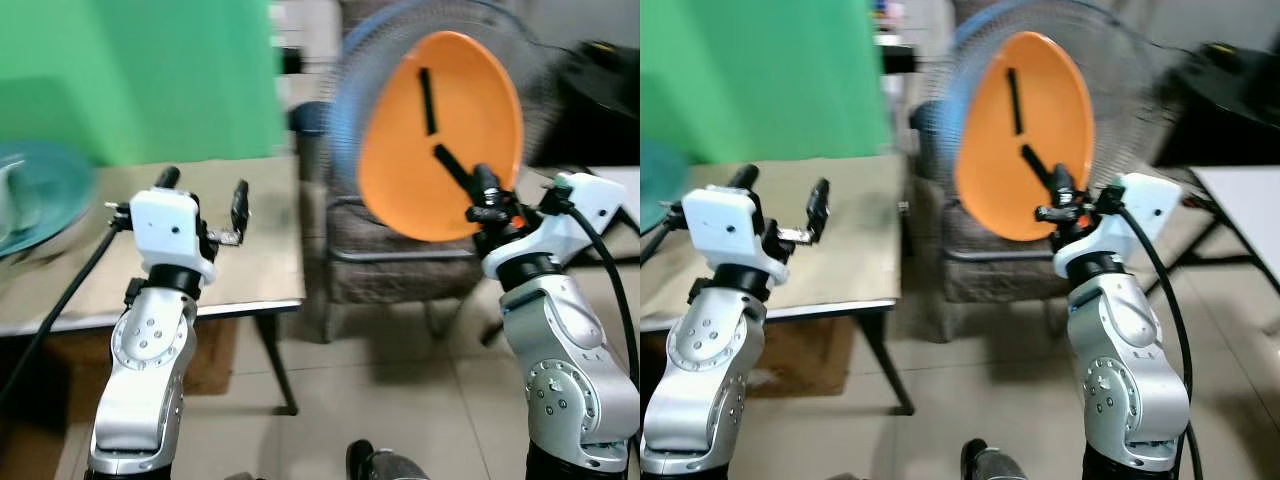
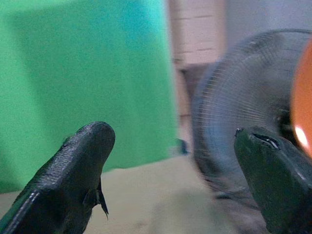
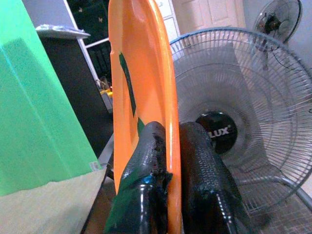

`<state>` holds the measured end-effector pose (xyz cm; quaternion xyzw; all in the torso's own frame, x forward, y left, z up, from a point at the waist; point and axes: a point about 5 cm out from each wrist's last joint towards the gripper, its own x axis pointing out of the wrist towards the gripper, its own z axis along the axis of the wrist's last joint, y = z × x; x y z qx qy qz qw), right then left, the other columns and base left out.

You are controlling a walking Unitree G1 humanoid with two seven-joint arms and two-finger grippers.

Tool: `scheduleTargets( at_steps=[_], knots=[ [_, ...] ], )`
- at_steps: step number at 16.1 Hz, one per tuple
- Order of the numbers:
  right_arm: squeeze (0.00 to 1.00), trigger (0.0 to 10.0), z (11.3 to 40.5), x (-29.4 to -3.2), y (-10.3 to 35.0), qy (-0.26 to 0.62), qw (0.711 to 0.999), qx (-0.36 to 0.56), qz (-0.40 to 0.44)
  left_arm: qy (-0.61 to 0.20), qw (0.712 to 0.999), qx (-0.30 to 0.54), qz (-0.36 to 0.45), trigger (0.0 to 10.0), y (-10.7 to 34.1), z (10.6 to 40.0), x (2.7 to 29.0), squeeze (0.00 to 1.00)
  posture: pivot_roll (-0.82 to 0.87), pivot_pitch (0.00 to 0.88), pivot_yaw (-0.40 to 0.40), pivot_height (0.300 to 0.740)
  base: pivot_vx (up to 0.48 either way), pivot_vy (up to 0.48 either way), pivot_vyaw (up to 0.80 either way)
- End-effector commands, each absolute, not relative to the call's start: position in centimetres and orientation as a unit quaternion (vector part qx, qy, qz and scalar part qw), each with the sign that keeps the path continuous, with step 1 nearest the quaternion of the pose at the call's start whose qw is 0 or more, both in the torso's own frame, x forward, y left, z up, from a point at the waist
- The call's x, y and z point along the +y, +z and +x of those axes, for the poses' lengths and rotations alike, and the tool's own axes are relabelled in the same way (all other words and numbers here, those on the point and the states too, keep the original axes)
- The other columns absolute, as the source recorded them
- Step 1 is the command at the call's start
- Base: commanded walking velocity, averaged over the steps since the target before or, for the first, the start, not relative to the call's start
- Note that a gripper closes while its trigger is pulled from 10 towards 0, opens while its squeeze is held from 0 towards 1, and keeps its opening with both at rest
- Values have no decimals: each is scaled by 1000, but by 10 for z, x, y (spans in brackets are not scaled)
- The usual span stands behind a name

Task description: Setting the table

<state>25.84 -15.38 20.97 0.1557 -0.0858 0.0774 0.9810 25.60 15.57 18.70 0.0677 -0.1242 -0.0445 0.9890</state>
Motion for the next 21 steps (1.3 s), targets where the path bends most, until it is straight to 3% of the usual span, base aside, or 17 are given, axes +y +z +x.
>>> scheduleTargets(
  at_steps=[1, 7, 11, 16, 21],
  knots=[
    [0, 10000, 253, -147, 222, 120, 974, -111, 157, -63, 987, -123, 79, 10000, 187, 255, 150, 0, 33, 0, 28, 740, 0, 0, -800],
    [0, 10000, 256, -158, 202, 81, 989, -72, 101, -66, 990, -66, 107, 10000, 164, 251, 157, 0, 37, 0, 10, 740, 0, 0, -800],
    [0, 10000, 259, -157, 192, 70, 994, -80, 8, -65, 992, -51, 91, 10000, 159, 250, 159, 0, 43, 0, 7, 740, 0, 0, -800],
    [0, 10000, 256, -160, 185, 3, 995, -94, -22, -65, 990, -65, 103, 10000, 163, 252, 159, 0, 41, 0, 16, 740, 0, 0, -800],
    [0, 10000, 254, -162, 191, 1, 993, -115, -16, -75, 990, -66, 101, 10000, 162, 255, 154, 0, 29, 0, 24, 740, 0, 0, -800]
  ],
)
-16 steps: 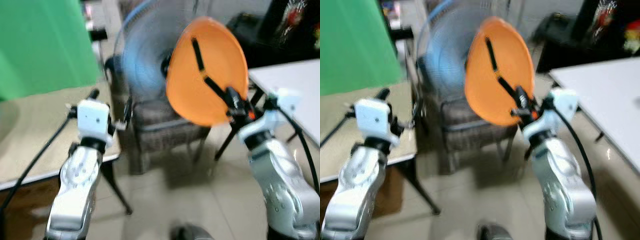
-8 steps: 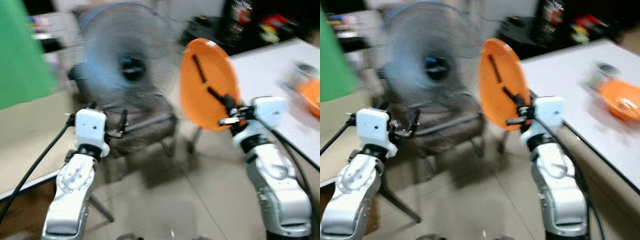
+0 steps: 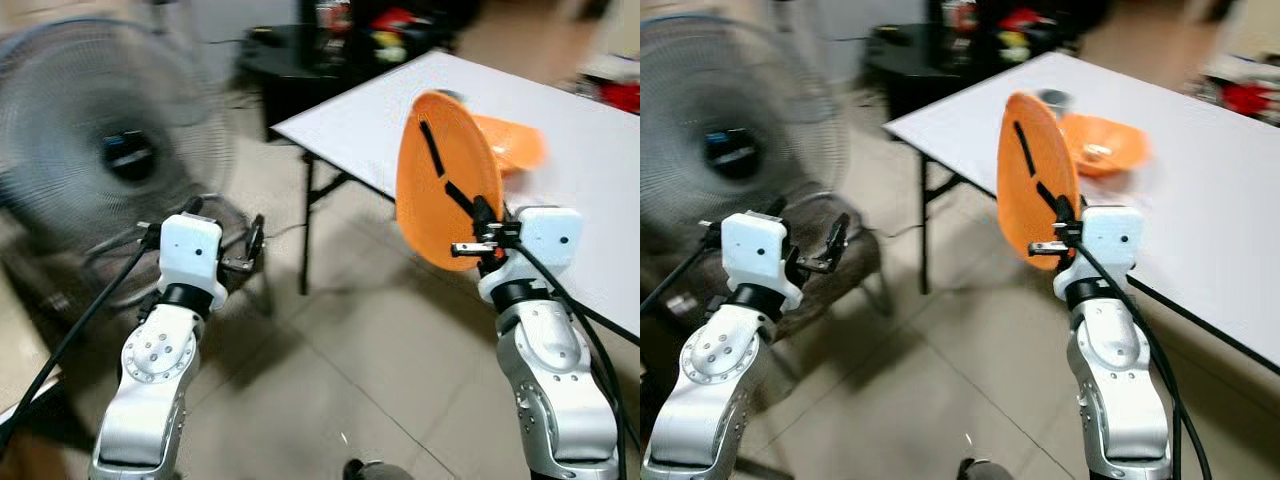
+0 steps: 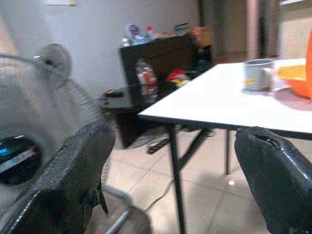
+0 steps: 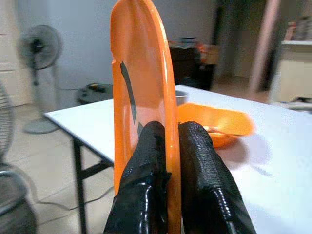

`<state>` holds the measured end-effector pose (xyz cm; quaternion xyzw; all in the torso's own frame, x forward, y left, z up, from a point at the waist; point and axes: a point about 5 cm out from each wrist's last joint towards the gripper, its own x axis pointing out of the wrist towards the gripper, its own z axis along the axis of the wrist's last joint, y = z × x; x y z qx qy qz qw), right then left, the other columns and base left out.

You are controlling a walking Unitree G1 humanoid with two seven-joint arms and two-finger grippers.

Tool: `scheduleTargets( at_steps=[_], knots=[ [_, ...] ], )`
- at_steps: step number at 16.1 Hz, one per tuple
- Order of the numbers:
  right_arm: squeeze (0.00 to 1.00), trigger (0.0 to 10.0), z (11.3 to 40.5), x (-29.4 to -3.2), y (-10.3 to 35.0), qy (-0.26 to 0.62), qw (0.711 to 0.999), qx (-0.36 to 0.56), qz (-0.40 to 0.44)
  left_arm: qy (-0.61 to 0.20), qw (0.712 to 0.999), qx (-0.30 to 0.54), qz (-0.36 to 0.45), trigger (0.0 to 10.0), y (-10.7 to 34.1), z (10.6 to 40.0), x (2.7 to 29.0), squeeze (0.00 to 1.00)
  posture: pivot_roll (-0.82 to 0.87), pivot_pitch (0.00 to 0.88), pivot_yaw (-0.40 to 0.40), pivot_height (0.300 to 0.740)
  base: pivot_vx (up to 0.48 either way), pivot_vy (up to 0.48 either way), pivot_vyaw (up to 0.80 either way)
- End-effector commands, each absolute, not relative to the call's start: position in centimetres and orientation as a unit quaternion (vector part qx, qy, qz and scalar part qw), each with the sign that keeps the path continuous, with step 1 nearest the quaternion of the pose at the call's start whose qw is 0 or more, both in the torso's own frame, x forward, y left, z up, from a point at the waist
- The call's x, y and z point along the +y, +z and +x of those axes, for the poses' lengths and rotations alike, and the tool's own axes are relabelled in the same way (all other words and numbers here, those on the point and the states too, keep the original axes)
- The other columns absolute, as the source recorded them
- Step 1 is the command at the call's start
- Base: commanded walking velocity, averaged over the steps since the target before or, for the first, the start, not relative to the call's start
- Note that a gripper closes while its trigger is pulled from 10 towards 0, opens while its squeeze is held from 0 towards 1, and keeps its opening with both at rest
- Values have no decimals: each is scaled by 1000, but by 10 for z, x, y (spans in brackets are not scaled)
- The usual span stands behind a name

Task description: Setting the table

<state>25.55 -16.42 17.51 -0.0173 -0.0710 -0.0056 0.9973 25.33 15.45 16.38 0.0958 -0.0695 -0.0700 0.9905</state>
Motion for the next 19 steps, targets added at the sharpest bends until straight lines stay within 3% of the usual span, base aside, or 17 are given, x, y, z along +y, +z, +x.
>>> scheduleTargets(
  at_steps=[1, 16, 19],
  knots=[
    [0, 10000, 253, -161, 192, 1, 993, -118, -16, -76, 990, -66, 100, 10000, 162, 256, 154, 0, 29, 0, 24, 740, 0, 0, -800],
    [0, 10000, 249, -160, 185, 2, 995, -103, 6, -80, 989, -62, 106, 10000, 161, 261, 155, 0, 22, 0, 36, 740, 0, 326, -800],
    [0, 10000, 253, -160, 174, 14, 994, -55, 99, -57, 994, -55, 79, 10000, 160, 261, 160, 0, 22, 0, 37, 740, 0, 0, -215]
  ],
)
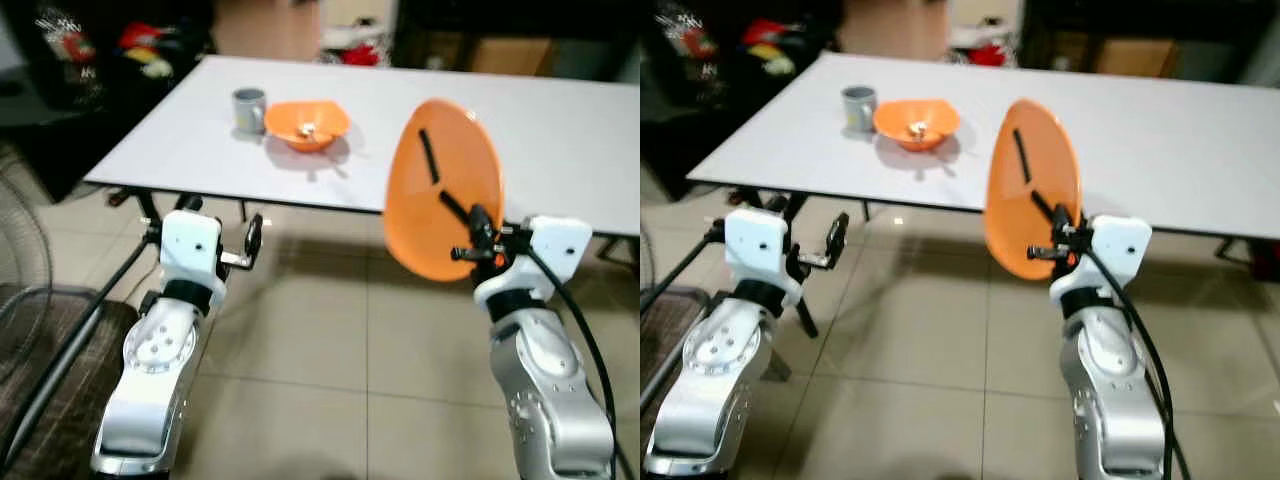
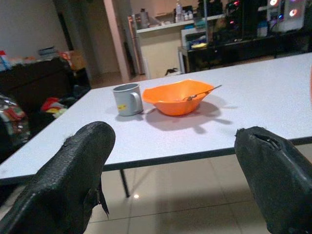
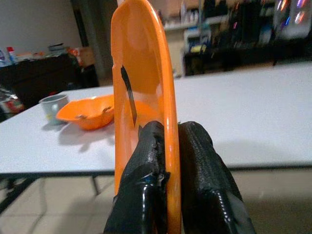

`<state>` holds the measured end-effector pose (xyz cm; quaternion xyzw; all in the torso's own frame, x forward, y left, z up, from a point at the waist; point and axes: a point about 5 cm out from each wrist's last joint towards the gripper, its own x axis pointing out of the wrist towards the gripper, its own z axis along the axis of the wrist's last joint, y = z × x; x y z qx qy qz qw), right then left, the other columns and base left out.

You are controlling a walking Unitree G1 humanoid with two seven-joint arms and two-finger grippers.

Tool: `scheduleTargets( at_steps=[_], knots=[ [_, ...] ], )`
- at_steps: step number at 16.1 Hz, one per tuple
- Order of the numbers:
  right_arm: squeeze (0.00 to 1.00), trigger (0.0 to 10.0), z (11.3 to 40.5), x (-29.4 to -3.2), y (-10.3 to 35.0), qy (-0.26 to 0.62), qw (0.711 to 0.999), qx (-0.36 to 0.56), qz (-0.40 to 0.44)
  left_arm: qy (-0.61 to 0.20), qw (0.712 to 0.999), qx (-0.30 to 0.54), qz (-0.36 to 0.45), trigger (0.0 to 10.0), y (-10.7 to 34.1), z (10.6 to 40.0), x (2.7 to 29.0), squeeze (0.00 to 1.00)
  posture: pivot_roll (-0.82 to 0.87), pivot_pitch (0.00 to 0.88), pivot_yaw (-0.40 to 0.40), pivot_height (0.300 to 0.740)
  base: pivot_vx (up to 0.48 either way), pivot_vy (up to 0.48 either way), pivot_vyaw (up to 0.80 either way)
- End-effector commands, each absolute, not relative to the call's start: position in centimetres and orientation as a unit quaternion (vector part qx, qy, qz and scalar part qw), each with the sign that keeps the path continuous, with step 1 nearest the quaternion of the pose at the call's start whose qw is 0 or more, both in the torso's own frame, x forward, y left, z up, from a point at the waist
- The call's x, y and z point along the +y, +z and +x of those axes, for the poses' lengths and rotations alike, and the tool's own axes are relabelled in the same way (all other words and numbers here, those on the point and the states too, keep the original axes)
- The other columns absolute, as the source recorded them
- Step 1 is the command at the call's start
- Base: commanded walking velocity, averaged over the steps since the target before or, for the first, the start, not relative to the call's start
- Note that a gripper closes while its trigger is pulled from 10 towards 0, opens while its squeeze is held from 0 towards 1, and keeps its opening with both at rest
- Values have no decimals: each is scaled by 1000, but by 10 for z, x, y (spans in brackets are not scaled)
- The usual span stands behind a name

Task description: Setting the table

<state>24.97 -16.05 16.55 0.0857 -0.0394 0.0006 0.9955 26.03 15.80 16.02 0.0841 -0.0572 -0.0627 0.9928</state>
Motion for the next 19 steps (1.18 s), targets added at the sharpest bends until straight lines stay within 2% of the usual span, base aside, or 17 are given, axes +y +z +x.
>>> scheduleTargets(
  at_steps=[1, 4, 7, 13, 19],
  knots=[
    [0, 10000, 254, -158, 172, 32, 992, -44, 110, -54, 994, -56, 71, 10000, 160, 261, 161, 0, 25, 0, 35, 740, 0, 0, 0],
    [0, 10000, 258, -150, 172, 87, 990, -26, 112, -54, 994, -59, 69, 10000, 163, 262, 162, 0, 29, 0, 30, 740, 198, 0, 0],
    [0, 10000, 260, -148, 174, 99, 992, -27, 78, -56, 994, -59, 69, 10000, 163, 261, 163, 0, 36, 0, 21, 740, 344, 0, 752],
    [0, 10000, 263, -145, 175, 124, 986, -23, 105, -64, 993, -53, 80, 10000, 162, 261, 164, 0, 40, 0, 17, 740, 349, 0, 0],
    [0, 10000, 264, -136, 182, 180, 979, -43, 84, -56, 994, -53, 81, 10000, 162, 260, 167, 0, 48, 0, 3, 740, 361, 0, 0]
  ],
)
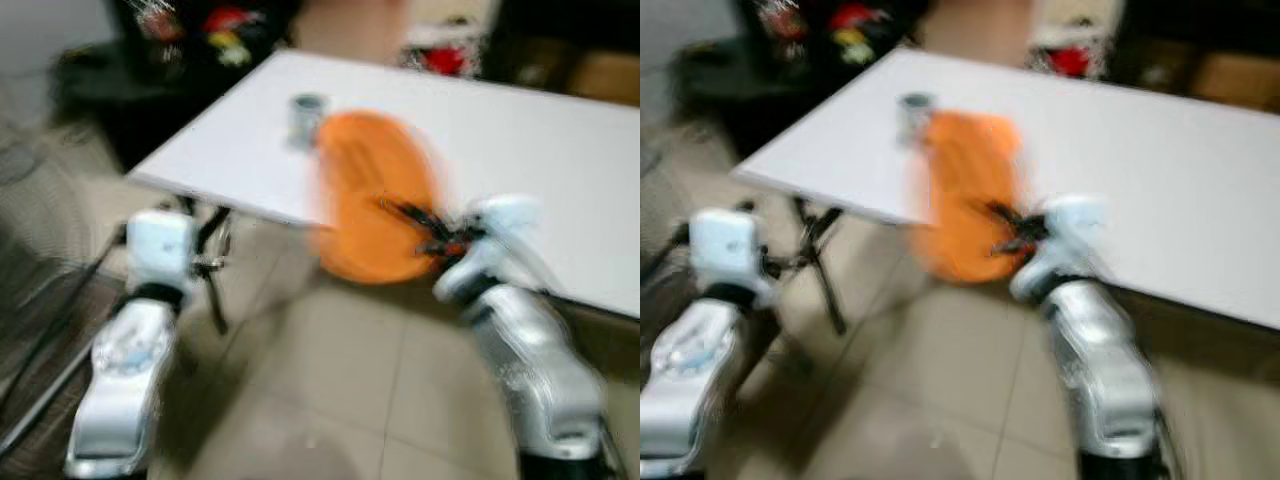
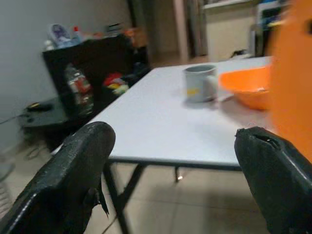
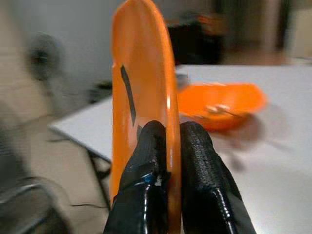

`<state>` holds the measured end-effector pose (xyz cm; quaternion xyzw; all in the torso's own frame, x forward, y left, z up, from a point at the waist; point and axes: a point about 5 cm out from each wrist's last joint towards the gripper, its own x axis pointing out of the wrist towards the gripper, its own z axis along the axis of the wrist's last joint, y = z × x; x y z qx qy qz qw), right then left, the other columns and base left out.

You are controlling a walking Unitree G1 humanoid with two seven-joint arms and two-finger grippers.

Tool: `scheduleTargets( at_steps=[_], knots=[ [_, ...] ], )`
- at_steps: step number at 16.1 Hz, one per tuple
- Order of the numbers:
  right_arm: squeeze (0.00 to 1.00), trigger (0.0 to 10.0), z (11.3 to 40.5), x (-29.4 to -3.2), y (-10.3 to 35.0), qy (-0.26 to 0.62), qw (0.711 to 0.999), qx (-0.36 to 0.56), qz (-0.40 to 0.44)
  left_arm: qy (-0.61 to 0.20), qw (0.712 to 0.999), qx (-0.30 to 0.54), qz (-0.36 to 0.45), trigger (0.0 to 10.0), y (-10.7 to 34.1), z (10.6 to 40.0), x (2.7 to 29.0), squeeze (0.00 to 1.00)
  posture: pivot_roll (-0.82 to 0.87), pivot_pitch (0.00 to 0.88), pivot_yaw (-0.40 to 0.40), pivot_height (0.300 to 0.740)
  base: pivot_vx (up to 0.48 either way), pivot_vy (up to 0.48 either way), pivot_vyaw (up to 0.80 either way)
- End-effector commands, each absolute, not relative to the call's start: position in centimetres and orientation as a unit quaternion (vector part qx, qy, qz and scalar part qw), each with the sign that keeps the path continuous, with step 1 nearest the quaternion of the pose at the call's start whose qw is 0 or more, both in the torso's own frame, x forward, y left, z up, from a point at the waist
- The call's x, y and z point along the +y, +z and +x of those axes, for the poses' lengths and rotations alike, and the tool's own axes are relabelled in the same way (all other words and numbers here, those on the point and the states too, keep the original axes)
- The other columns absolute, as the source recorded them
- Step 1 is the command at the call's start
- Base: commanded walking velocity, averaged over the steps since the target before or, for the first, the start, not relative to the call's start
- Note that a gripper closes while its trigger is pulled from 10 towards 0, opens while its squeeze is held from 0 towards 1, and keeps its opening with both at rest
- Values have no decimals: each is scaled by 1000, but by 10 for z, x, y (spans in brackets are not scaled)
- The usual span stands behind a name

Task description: Setting the table

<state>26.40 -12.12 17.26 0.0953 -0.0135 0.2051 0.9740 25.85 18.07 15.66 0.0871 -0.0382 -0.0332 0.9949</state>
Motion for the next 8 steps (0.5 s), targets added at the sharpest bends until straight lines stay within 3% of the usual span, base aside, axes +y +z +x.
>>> scheduleTargets(
  at_steps=[1, 8],
  knots=[
    [0, 10000, 263, -135, 184, 184, 978, -50, 86, -55, 994, -53, 81, 10000, 163, 260, 168, 0, 49, 0, 4, 740, 379, 0, 0],
    [0, 10000, 259, -147, 198, 131, 980, -108, 101, -70, 993, -73, 65, 10000, 173, 270, 162, 0, 28, 0, 29, 740, 403, 0, 0]
  ],
)
